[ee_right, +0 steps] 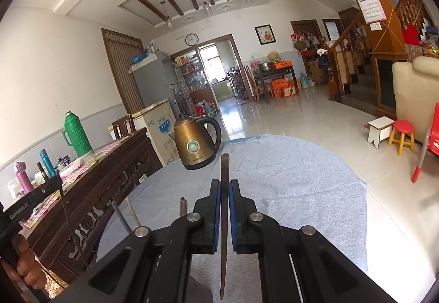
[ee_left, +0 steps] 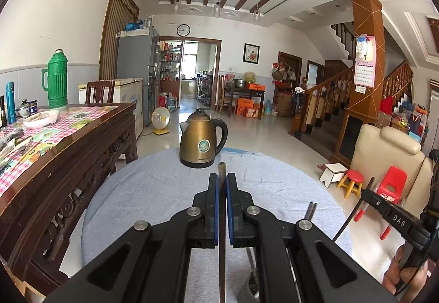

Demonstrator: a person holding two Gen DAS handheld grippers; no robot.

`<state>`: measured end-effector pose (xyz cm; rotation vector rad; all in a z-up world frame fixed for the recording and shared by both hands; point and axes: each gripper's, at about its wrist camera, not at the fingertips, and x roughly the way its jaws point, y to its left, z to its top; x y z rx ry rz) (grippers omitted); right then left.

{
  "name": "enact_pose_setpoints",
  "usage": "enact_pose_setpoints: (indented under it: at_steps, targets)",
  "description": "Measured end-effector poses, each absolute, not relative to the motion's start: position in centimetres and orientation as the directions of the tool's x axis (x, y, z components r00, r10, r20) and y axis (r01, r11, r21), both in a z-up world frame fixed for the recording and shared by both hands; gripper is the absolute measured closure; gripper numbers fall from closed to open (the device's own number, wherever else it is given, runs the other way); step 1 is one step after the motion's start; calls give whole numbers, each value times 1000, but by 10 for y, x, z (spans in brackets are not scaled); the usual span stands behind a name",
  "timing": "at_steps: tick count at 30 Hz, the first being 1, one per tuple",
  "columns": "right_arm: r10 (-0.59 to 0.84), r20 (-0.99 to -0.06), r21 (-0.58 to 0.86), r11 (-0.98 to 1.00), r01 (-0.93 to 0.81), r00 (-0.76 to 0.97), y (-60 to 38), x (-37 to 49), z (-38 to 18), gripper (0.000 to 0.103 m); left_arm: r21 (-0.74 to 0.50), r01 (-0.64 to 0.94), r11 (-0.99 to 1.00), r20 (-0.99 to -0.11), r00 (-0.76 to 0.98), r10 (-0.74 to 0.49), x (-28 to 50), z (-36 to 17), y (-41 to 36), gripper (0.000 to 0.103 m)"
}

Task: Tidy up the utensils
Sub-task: 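Lift both chopsticks and carry them over the grey cup, then lower both chopsticks into the grey cup beside the spoons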

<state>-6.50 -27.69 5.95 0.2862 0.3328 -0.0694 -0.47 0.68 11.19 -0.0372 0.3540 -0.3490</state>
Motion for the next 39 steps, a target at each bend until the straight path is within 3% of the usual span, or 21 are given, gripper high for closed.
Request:
enact_pose_setpoints:
  at_steps: [11,22,33,39]
  targets:
    - [6,-291,290,953,82,957,-278,-87,61,96,-107,349,931,-303,880,-365,-18,125,-3,98]
    - [28,-216,330,943,46,976,-272,-100,63,96,-207,364,908,-227,885,-407,-24,135,6,98]
    - [-4,-144,309,950,49,990,-263,-114,72,96,-243,320,916,-143,922,-360,-23,141,3,98]
    - [4,-94,314,949,26,996,-262,-128,83,96,-253,297,921,-138,931,-338,-17,133,-6,98]
